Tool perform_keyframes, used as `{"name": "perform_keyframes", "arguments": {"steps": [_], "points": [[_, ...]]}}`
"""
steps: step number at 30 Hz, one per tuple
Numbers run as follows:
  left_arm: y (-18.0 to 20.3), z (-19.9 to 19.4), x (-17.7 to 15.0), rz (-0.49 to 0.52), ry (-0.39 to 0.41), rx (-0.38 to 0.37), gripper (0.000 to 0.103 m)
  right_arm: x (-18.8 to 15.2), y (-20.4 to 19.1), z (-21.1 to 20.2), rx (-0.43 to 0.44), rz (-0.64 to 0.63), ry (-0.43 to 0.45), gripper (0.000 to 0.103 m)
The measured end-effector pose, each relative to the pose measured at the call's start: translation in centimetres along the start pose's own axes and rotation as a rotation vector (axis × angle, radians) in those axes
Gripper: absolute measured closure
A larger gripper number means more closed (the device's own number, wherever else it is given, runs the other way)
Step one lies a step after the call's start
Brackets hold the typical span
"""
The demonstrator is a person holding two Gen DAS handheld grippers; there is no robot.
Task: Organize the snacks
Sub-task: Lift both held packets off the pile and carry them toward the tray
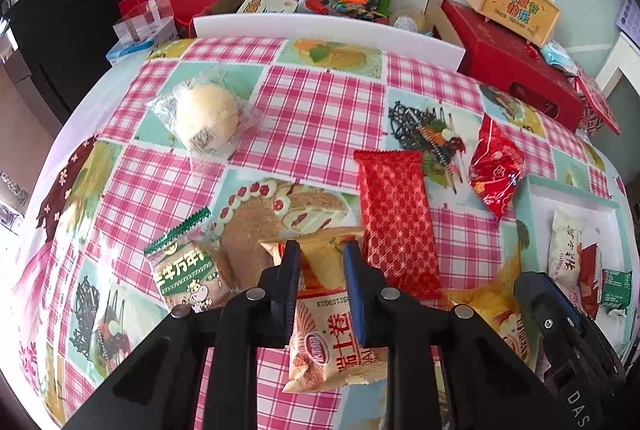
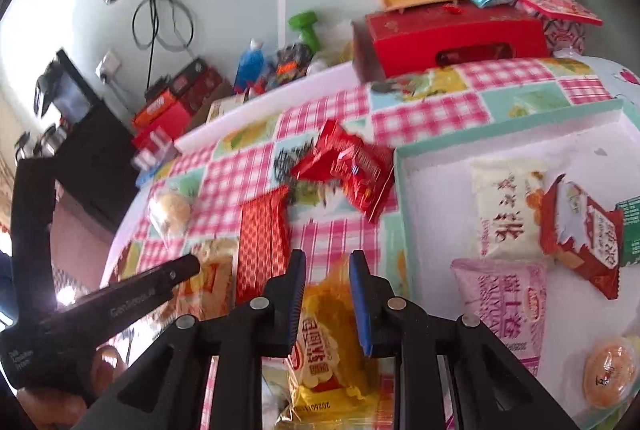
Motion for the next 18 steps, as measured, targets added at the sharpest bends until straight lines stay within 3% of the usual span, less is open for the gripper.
{"name": "perform_keyframes", "arguments": {"steps": [2,4,5,6,12,18], "points": [[-0.2,0.1,-0.3,-0.02,-0.009,-0.015,0.078,-0.6,-0.1,0.1,-0.008,-0.019,-0.021,0.074],[-0.5,0.0,-0.3,-0.037,-0.009,-0.021,0.066,-1.2,-0.1,0.2,-0.018,-0.041,-0.039,0.062],[-0.6,-0.1,-0.2,-0.041,-0.009,-0.021,0.054,-1.4,-0.1,0.1,-0.027,-0.052,-0.04,0.054],[-0.7,-0.1,-0.2,-0.042,-0.007,-0.021,0.046,-1.6,-0.1,0.0,-0.035,-0.062,-0.042,0.053],[-0.2,0.4,-0.7,-0.009,-0.029,-0.021,0.04,-2.8,-0.6,0.2,-0.052,-0.114,-0.074,0.053],[1.1,2.4,-2.1,0.043,-0.086,-0.001,0.04,-3.6,-1.1,0.6,-0.065,-0.157,-0.098,0.053]]}}
Point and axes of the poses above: each gripper's, at about its wrist camera, not at the fingertips, and z roughly the way its jaws point, y to its right, x to its top, the point moved 10 cm from there along z, roughly the way its jaws point, and after that the axes turned 4 degrees about z, right-handed, at the moved point
